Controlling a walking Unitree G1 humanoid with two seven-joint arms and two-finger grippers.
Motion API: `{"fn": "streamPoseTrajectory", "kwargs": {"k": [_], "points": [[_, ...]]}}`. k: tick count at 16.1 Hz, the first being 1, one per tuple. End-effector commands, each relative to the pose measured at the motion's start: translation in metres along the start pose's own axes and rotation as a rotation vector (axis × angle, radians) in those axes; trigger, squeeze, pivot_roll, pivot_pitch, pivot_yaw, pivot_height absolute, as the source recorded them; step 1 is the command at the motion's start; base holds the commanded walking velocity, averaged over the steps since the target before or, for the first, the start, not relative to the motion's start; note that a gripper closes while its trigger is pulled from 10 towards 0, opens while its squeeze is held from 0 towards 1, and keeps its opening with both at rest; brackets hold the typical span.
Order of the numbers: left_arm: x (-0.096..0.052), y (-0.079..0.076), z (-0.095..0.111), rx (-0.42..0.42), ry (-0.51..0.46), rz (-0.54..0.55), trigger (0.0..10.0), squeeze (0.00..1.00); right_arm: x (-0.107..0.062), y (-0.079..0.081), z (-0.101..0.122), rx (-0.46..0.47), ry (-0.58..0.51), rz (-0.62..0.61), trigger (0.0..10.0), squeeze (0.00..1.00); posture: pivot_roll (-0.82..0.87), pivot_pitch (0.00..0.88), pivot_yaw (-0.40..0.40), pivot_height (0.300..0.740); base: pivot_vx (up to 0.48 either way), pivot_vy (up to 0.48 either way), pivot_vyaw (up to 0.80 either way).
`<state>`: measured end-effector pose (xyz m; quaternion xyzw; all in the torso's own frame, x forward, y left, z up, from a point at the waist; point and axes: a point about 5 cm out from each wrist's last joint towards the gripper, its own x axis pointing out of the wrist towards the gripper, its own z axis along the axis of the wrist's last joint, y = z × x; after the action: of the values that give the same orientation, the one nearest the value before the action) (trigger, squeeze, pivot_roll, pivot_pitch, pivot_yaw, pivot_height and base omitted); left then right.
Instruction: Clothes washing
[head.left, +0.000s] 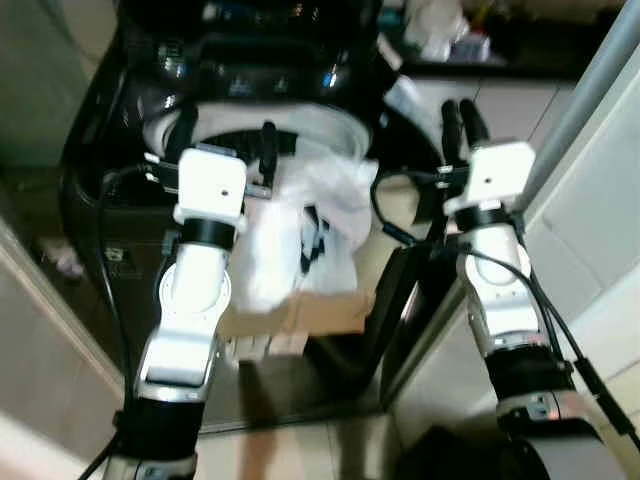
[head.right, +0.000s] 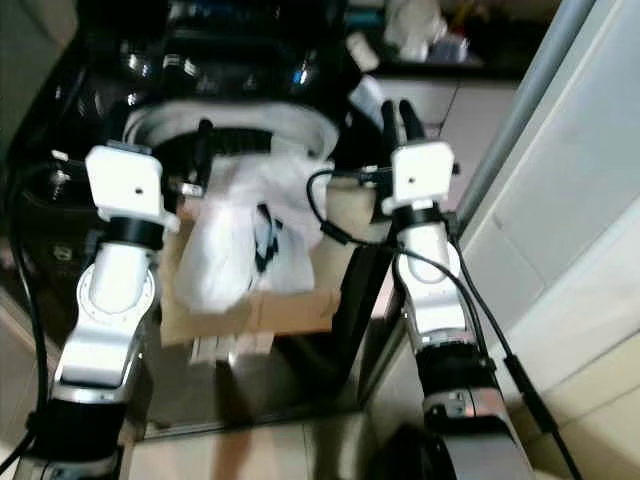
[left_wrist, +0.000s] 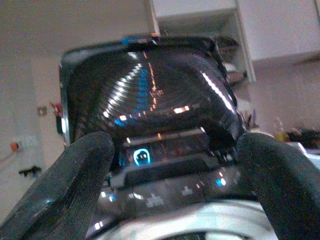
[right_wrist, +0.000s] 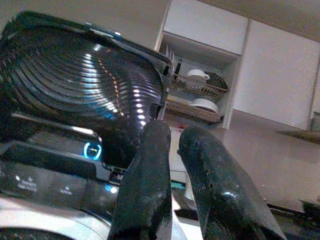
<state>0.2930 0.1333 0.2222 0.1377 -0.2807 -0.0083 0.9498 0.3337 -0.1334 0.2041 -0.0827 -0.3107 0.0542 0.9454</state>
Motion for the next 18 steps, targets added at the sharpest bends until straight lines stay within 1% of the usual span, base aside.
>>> {"fn": "streamPoseTrajectory", "kwargs": {"k": [1, 2, 3, 4, 5, 6, 7, 8, 9, 10, 11, 12, 14, 15, 16, 17, 18], "points": [[0.001, 0.006, 0.004, 0.023, -0.024, 0.031, 10.0, 0.00, 0.001, 0.009, 0.000, 0.034, 0.009, 0.038, 10.0, 0.00, 0.02, 0.000, -0.066, 0.740, 0.439, 0.000, 0.00], [0.001, 0.008, 0.005, 0.028, -0.027, 0.039, 10.0, 0.00, -0.004, 0.017, 0.000, 0.075, 0.019, 0.118, 10.0, 0.00, 0.02, 0.000, -0.065, 0.740, 0.000, 0.000, 0.00], [0.000, 0.008, 0.005, 0.027, -0.024, 0.040, 10.0, 0.00, -0.009, 0.021, -0.002, 0.115, 0.047, 0.161, 10.0, 0.00, 0.02, 0.000, -0.063, 0.740, 0.000, 0.000, 0.00], [-0.001, 0.008, 0.004, 0.029, -0.017, 0.042, 10.0, 0.00, -0.012, 0.020, -0.008, 0.151, 0.090, 0.160, 10.0, 0.00, 0.02, 0.000, -0.062, 0.740, 0.000, 0.000, 0.00], [-0.002, 0.008, 0.002, 0.041, -0.002, 0.043, 10.0, 0.00, -0.017, 0.017, -0.022, 0.153, 0.169, 0.137, 10.0, 0.00, 0.01, 0.000, -0.056, 0.740, 0.000, 0.000, 0.00], [-0.002, 0.007, 0.002, 0.039, -0.003, 0.041, 10.0, 0.00, -0.019, 0.015, -0.032, 0.152, 0.221, 0.117, 10.0, 0.00, 0.02, 0.000, -0.054, 0.740, 0.000, 0.000, 0.00], [-0.002, 0.008, 0.003, 0.039, -0.004, 0.040, 10.0, 0.00, -0.021, 0.018, -0.041, 0.153, 0.268, 0.120, 10.0, 0.00, 0.02, 0.000, -0.050, 0.740, 0.000, 0.000, 0.00], [-0.002, 0.008, 0.003, 0.039, -0.004, 0.039, 10.0, 0.00, -0.022, 0.019, -0.043, 0.156, 0.283, 0.124, 10.0, 0.00, 0.02, 0.000, -0.050, 0.740, 0.000, 0.000, 0.00], [-0.003, 0.009, 0.003, 0.044, -0.001, 0.037, 10.0, 0.00, -0.022, 0.022, -0.046, 0.181, 0.303, 0.127, 10.0, 0.00, 0.03, 0.000, -0.050, 0.740, 0.000, 0.000, 0.00], [-0.005, 0.010, 0.004, 0.054, 0.000, 0.035, 10.0, 0.00, -0.018, 0.026, -0.041, 0.205, 0.288, 0.144, 10.0, 0.00, 0.05, 0.000, -0.054, 0.740, 0.000, 0.000, 0.00], [-0.007, 0.014, 0.005, 0.063, 0.002, 0.042, 10.0, 0.00, -0.016, 0.037, -0.023, 0.269, 0.236, 0.210, 10.0, 0.00, 0.06, 0.000, -0.061, 0.740, 0.000, 0.000, 0.00], [-0.008, 0.016, 0.005, 0.068, 0.005, 0.044, 10.0, 0.00, -0.022, 0.040, -0.018, 0.303, 0.245, 0.242, 10.0, 0.00, 0.07, 0.000, -0.065, 0.740, 0.000, 0.000, 0.00], [-0.010, 0.017, 0.005, 0.072, 0.009, 0.046, 10.0, 0.00, -0.033, 0.043, -0.019, 0.332, 0.278, 0.269, 10.0, 0.00, 0.07, 0.000, -0.067, 0.740, 0.000, 0.000, 0.00], [-0.012, 0.018, 0.005, 0.074, 0.015, 0.047, 10.0, 0.00, -0.048, 0.044, -0.029, 0.361, 0.353, 0.290, 10.0, 0.00, 0.07, 0.000, -0.066, 0.740, 0.000, 0.000, 0.00], [-0.012, 0.018, 0.004, 0.075, 0.018, 0.046, 10.0, 0.00, -0.054, 0.046, -0.040, 0.391, 0.420, 0.305, 10.0, 0.00, 0.07, 0.000, -0.063, 0.740, 0.000, 0.000, 0.00], [-0.012, 0.016, 0.004, 0.072, 0.019, 0.043, 10.0, 0.00, -0.056, 0.057, -0.066, 0.422, 0.542, 0.332, 10.0, 0.00, 0.08, 0.000, -0.058, 0.740, 0.000, 0.000, 0.00], [-0.012, 0.016, 0.005, 0.070, 0.019, 0.041, 10.0, 0.00, -0.057, 0.064, -0.077, 0.407, 0.589, 0.355, 10.0, 0.00, 0.09, 0.000, -0.058, 0.740, 0.000, 0.000, 0.00]]}}
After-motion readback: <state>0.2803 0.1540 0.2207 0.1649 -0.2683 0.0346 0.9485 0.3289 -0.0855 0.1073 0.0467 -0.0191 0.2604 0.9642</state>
